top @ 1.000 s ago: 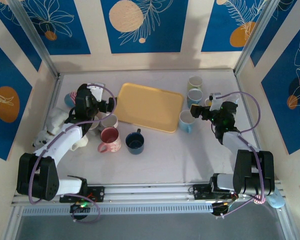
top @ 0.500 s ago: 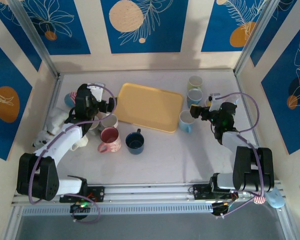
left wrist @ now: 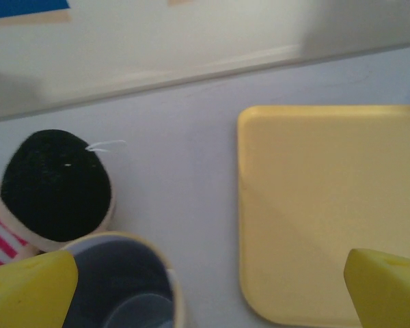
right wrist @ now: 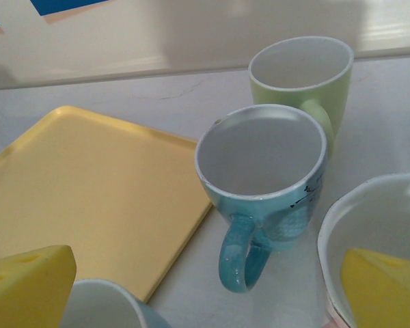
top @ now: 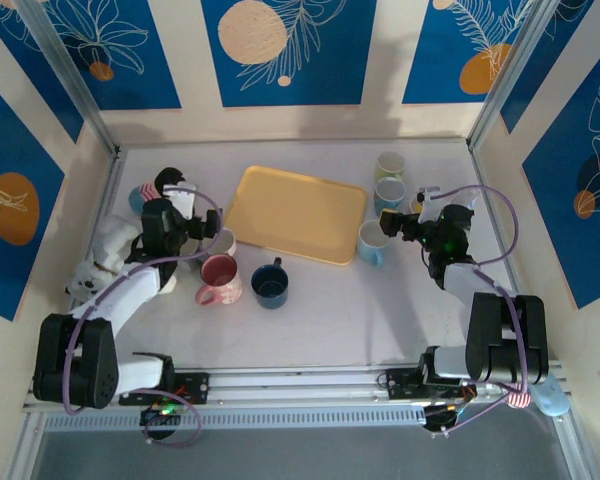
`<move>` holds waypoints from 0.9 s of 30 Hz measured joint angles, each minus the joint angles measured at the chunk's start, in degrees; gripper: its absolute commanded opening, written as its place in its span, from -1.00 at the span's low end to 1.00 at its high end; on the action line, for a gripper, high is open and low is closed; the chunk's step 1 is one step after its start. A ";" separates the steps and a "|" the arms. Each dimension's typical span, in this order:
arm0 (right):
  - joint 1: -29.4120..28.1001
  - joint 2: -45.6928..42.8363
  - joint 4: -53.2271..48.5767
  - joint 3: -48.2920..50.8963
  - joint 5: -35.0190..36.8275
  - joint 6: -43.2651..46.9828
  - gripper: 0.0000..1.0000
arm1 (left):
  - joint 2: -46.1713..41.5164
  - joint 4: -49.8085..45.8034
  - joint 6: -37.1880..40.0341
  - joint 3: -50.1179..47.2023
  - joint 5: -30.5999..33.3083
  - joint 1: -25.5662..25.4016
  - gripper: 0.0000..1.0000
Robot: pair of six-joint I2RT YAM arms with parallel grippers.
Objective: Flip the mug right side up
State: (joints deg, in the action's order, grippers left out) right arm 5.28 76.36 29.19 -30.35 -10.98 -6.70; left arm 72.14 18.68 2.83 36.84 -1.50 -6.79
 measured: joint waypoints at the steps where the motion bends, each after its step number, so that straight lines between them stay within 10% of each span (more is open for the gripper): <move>1: 0.00 0.00 0.02 0.00 0.00 0.00 0.99 | 0.00 0.94 0.22 -0.74 -0.20 0.92 1.00; 27: 0.31 0.17 0.46 0.11 -0.68 -0.02 0.99 | 7.32 20.85 0.37 -10.23 -1.44 4.81 1.00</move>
State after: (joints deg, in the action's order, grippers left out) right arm 5.58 76.53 29.65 -30.24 -11.66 -6.72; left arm 79.46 39.53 3.20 26.61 -2.94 -1.98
